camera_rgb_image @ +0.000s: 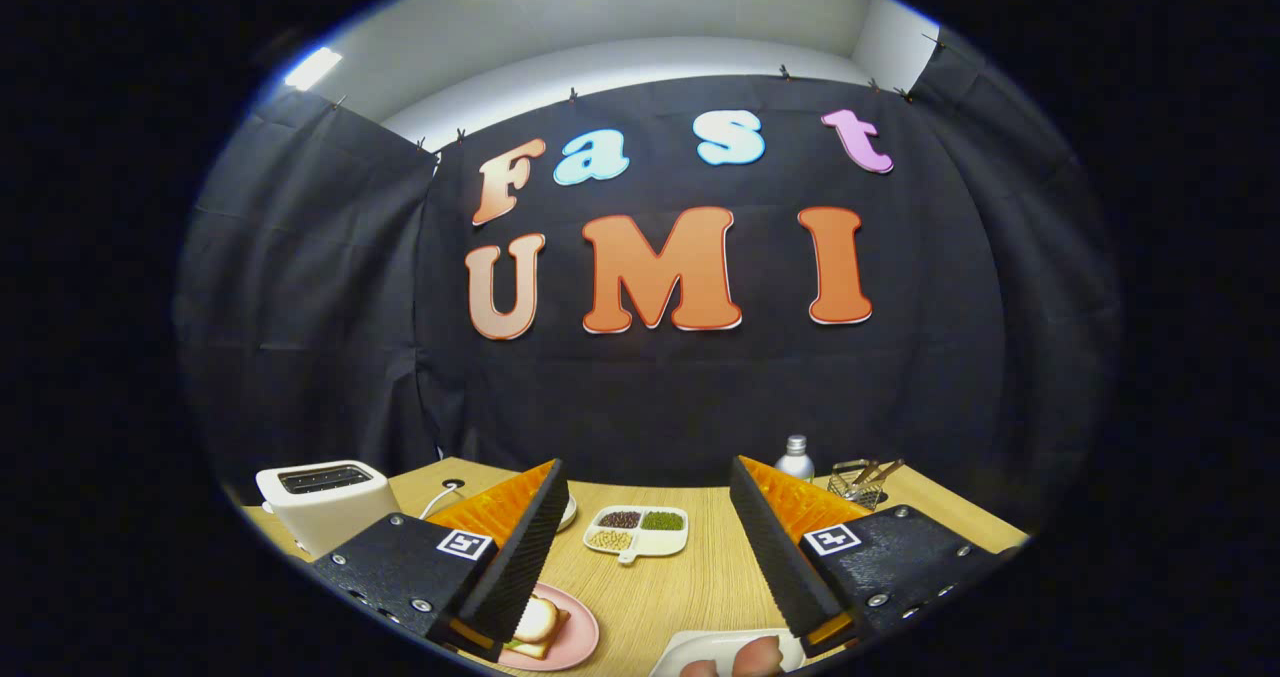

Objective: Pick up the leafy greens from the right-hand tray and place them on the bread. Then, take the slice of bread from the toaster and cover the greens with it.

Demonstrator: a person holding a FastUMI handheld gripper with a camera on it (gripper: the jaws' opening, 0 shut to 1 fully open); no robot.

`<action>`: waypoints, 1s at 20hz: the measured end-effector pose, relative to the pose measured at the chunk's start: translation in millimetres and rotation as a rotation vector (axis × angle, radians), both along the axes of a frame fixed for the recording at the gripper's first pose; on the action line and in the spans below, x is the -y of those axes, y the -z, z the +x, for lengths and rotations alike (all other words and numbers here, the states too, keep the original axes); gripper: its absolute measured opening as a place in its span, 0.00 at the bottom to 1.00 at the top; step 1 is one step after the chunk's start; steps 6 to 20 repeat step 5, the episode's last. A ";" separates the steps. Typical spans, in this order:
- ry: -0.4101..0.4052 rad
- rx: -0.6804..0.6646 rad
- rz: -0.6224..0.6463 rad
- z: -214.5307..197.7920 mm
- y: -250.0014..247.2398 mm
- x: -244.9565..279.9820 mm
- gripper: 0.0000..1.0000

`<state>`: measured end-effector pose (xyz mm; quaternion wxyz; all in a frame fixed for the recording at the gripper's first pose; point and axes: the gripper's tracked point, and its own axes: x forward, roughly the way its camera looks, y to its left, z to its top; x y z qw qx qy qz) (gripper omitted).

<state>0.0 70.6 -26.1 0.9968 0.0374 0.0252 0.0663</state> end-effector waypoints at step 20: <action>-0.022 0.061 -0.026 -3.9 -7.7 -4.5 0.97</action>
